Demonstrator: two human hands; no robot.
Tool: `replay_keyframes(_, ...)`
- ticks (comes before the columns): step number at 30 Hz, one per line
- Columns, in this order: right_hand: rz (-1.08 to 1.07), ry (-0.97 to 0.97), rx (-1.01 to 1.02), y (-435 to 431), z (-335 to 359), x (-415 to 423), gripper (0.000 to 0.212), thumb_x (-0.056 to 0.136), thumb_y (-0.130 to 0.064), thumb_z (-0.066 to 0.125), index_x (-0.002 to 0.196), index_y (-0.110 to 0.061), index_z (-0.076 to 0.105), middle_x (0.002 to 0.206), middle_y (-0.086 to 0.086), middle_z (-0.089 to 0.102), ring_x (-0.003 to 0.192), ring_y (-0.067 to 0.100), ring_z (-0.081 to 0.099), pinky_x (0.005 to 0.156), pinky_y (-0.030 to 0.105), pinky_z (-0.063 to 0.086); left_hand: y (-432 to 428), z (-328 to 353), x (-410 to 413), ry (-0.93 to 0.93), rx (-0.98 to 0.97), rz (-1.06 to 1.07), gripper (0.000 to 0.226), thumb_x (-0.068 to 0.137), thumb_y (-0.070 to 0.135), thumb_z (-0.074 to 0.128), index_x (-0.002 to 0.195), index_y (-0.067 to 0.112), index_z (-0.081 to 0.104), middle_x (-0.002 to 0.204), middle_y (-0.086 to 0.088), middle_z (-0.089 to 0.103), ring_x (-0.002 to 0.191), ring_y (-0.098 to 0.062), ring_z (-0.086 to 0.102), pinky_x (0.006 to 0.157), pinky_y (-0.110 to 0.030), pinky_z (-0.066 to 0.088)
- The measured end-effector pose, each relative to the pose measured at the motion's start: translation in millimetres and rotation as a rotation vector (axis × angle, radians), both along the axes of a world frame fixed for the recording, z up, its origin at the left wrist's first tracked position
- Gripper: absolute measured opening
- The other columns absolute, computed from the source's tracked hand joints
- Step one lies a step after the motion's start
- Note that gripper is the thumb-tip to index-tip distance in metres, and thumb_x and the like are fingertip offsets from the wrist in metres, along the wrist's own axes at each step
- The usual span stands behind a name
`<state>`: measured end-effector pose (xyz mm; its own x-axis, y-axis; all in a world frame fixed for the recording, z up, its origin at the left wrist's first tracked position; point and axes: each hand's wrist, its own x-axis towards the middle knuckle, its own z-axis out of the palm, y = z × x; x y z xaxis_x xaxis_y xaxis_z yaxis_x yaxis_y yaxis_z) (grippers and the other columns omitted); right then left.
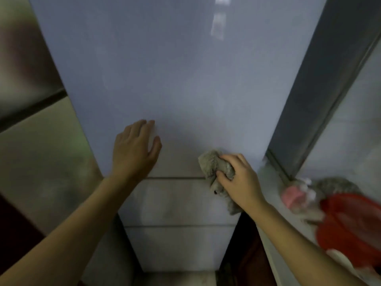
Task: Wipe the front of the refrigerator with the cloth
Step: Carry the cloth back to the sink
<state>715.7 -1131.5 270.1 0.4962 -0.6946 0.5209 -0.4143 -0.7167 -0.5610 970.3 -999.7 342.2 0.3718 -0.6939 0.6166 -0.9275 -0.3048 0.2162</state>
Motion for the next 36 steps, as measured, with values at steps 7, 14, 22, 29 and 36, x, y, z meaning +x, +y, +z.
replay_keyframes(7,-0.152,0.121,0.638,118.6,-156.7,-101.2,0.036,0.090,-0.028,0.074,0.124,-0.021,0.065,0.112,-0.007,0.063,0.101,0.010,0.063,0.086,0.025,0.050,88.9,-172.4,-64.5,0.451,0.509,0.032,0.041,0.099,0.042,0.044,0.133,0.021,0.054,0.131,-0.008,0.064,0.113,-0.032,0.062,0.087,-0.041,0.051)
replay_keyframes(14,-0.427,0.153,1.006,217.1,-237.9,-197.2,0.031,0.091,-0.026,0.074,0.118,-0.013,0.067,0.099,0.001,0.066,0.095,0.023,0.063,0.091,0.039,0.052,166.6,-273.8,-104.7,0.732,1.018,0.073,0.024,0.097,0.034,0.048,0.096,0.021,0.068,0.090,-0.004,0.070,0.079,-0.019,0.064,0.072,-0.031,0.050)
replay_keyframes(22,-0.637,0.092,1.165,274.9,-260.7,-229.6,0.018,0.089,-0.025,0.076,0.102,-0.027,0.063,0.092,-0.002,0.067,0.085,0.016,0.063,0.074,0.029,0.044,173.4,-308.7,-101.6,0.838,1.180,-0.013,0.022,0.090,0.035,0.056,0.071,0.026,0.064,0.073,0.003,0.067,0.070,-0.014,0.063,0.064,-0.026,0.042)
replay_keyframes(29,-0.881,0.075,1.192,283.8,-246.8,-206.2,0.023,0.086,-0.028,0.075,0.106,-0.025,0.064,0.091,-0.004,0.067,0.085,0.019,0.063,0.075,0.029,0.043,122.8,-341.3,-74.7,0.817,1.358,-0.132,0.026,0.077,0.030,0.054,0.059,0.015,0.065,0.060,0.004,0.067,0.076,-0.026,0.067,0.068,-0.031,0.046)
replay_keyframes(36,-1.175,0.010,1.175,333.2,-236.5,-171.6,0.033,0.083,-0.035,0.078,0.113,-0.024,0.067,0.096,-0.004,0.066,0.084,0.015,0.061,0.073,0.028,0.041,57.4,-380.2,-81.9,0.803,1.560,-0.287,0.030,0.098,0.007,0.052,0.069,0.007,0.055,0.068,-0.014,0.057,0.061,-0.026,0.053,0.050,-0.028,0.044)
